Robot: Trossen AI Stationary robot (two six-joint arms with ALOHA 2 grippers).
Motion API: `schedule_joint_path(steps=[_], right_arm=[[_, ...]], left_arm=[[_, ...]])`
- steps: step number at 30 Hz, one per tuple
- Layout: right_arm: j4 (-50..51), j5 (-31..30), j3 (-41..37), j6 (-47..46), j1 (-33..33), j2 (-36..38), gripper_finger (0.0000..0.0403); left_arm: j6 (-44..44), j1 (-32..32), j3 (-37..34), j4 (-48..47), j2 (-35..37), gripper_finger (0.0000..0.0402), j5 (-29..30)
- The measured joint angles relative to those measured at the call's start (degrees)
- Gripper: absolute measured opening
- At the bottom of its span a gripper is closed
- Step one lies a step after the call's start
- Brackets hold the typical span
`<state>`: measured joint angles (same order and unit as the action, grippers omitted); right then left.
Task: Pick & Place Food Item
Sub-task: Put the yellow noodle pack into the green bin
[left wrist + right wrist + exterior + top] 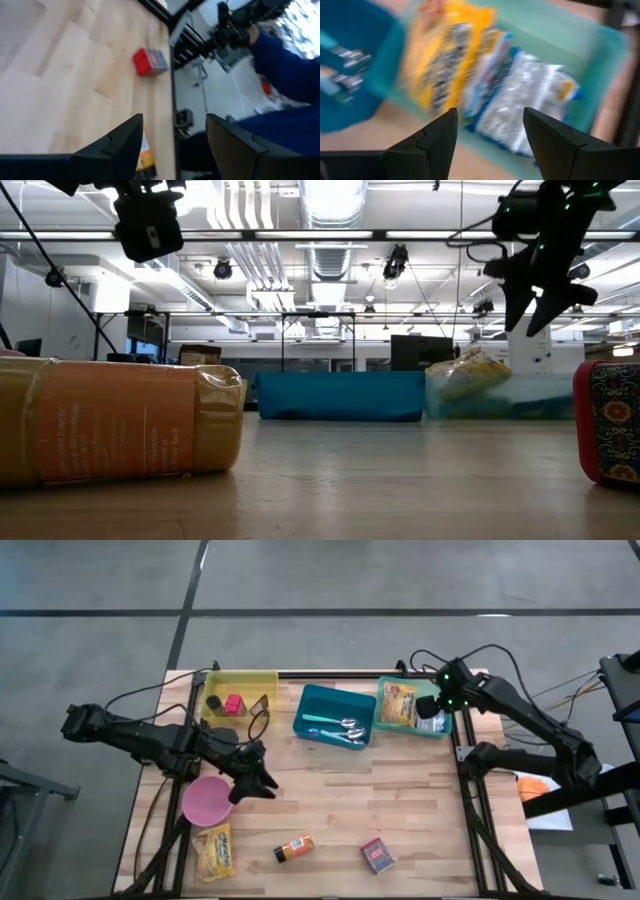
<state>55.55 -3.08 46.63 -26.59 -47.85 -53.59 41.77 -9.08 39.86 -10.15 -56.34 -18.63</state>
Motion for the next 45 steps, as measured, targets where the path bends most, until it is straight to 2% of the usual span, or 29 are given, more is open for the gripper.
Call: schedule_joint_path(steps=[4,7,10,14,20,24,30,45], right_arm=[[-0.05,1.67,-0.04,-0.30,5.40,2.47,0.0224],[-0.36,1.65,-0.09,-0.96,10.88,3.02,0.0224],[-0.38,0.91,-0.15,-3.60,15.91,2.58,0.0224],[-0.49,-3.19,-0.40,-7.49,21.63,1.49,0.0224],[-0.66,-5.00,-0.57,-11.44,27.06,0.00,0.0224],[-1.40,-5.36,-0.57,-14.24,30.16,-0.69,0.0224],[-5.29,-6.11,-0.68,-16.22,35.37,-1.75,0.0224],[-5.68,-7.24,-1.29,-22.00,41.74,-5.43,0.0224]], left_arm=[[1.80,-0.27,0.00,-1.00,0.00,0.0222,-5.41],[2.00,-1.25,0.71,-6.47,-0.04,0.0222,-7.57],[-0.97,-2.62,4.05,-17.02,-0.88,0.0222,-7.80],[-6.22,-4.09,10.00,-28.97,-2.99,0.0222,-7.75],[-13.61,-7.71,16.48,-39.15,-7.69,0.0222,-7.65],[-18.97,-12.37,18.01,-43.78,-12.15,0.0222,-7.56],[-22.57,-17.63,18.05,-44.74,-17.13,0.0222,-8.68],[-33.88,-21.22,18.03,-44.57,-20.01,0.0222,-11.45]])
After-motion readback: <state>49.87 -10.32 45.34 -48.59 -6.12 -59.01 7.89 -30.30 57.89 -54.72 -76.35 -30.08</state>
